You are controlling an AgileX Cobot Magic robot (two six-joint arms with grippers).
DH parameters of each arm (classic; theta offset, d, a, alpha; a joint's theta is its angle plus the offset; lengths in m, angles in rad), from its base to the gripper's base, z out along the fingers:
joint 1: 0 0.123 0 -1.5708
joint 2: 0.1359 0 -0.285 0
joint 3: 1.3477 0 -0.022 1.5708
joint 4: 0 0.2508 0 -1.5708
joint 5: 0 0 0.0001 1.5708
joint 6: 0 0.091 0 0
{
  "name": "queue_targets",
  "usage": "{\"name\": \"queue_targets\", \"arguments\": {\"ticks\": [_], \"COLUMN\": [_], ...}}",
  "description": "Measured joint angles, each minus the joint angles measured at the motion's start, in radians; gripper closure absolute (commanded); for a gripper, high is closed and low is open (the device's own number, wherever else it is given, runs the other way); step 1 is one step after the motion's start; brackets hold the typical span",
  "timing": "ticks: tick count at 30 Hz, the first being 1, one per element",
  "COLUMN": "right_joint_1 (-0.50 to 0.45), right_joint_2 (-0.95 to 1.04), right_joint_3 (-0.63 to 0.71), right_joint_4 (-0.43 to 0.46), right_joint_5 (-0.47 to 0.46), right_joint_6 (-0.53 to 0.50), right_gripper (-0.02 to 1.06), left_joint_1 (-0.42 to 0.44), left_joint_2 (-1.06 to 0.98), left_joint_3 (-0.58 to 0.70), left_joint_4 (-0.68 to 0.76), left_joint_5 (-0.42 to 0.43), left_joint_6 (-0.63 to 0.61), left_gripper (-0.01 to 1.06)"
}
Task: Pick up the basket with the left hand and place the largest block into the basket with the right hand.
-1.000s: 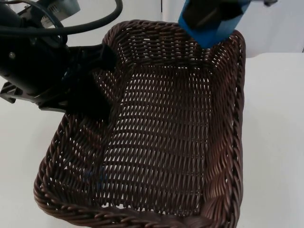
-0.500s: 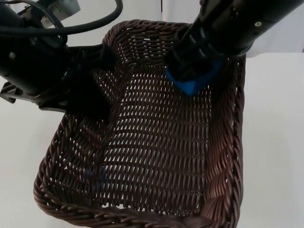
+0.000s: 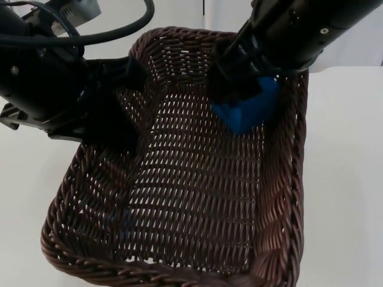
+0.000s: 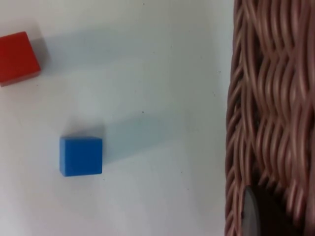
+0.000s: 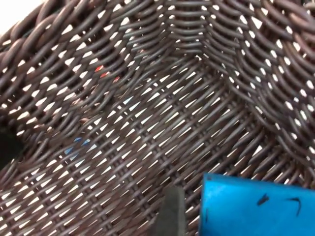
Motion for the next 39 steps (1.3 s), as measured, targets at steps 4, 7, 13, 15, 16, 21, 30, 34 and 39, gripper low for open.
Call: {"name": "queue_targets", "arguments": {"ticks": [4,7,13,15,16,21,30,34,39], "right_joint_1": [0.0,0.0,0.0,0.0,0.0,0.0,0.0,0.0,0.0], "right_joint_2": [0.0,-0.01,-0.138,-0.199,-0.199,-0.293,-0.322,-0.322,-0.322], "right_joint_3": [0.0,0.0,0.0,0.0,0.0,0.0,0.0,0.0,0.0], "right_joint_4": [0.0,0.0,0.0,-0.002,-0.002,-0.002,-0.002,-0.002,-0.002], "right_joint_5": [0.0,0.0,0.002,0.016,0.016,0.057,0.098,0.098,0.099], "right_joint_6": [0.0,0.0,0.0,0.0,0.0,0.0,0.0,0.0,0.0], "right_gripper": [0.33,0.33,0.33,0.33,0.33,0.33,0.33,0.33,0.33], "left_joint_1": [0.0,0.0,0.0,0.0,0.0,0.0,0.0,0.0,0.0], "left_joint_2": [0.0,0.0,0.0,0.0,0.0,0.0,0.0,0.0,0.036], "left_joint_3": [0.0,0.0,0.0,0.0,0.0,0.0,0.0,0.0,-0.012], "left_joint_4": [0.0,0.0,0.001,0.001,0.001,0.001,0.001,-0.012,-0.04], "left_joint_5": [0.0,0.0,0.0,0.0,0.0,0.0,-0.005,-0.03,-0.037], "left_joint_6": [0.0,0.0,0.0,0.0,0.0,0.0,0.002,0.006,0.025], "left_gripper": [1.05,1.05,1.05,1.05,1.05,1.05,1.05,1.05,1.05]}}
